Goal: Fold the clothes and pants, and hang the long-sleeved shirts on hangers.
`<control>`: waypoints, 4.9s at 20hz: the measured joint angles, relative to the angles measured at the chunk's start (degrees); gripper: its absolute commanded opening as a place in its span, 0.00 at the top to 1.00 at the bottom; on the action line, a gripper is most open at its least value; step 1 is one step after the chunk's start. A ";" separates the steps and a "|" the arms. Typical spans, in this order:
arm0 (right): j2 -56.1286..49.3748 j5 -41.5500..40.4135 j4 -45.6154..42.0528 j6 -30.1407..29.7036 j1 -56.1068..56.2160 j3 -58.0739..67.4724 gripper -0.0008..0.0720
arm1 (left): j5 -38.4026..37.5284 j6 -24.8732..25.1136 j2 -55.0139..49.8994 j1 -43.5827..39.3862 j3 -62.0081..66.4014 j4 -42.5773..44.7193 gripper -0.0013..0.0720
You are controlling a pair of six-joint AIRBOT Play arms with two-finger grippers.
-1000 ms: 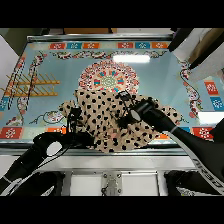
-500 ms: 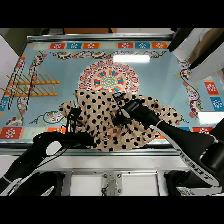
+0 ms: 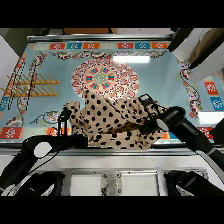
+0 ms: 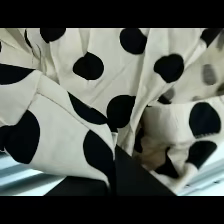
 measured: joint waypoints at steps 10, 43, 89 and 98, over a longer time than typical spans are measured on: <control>4.57 -9.20 -0.48 4.09 -5.33 -5.44 0.18 | 2.05 0.44 0.55 -11.56 -4.04 -6.64 0.97; -16.41 -5.75 3.72 17.53 16.37 5.42 0.19 | -0.33 0.42 -10.38 -15.52 4.94 6.34 0.97; 14.56 5.05 2.05 23.52 23.50 -2.67 0.97 | -8.20 -1.25 -27.93 -24.09 11.98 6.82 0.15; 15.30 6.82 1.20 22.53 17.66 1.66 0.97 | -6.69 -5.57 -17.18 -18.78 10.29 10.93 0.97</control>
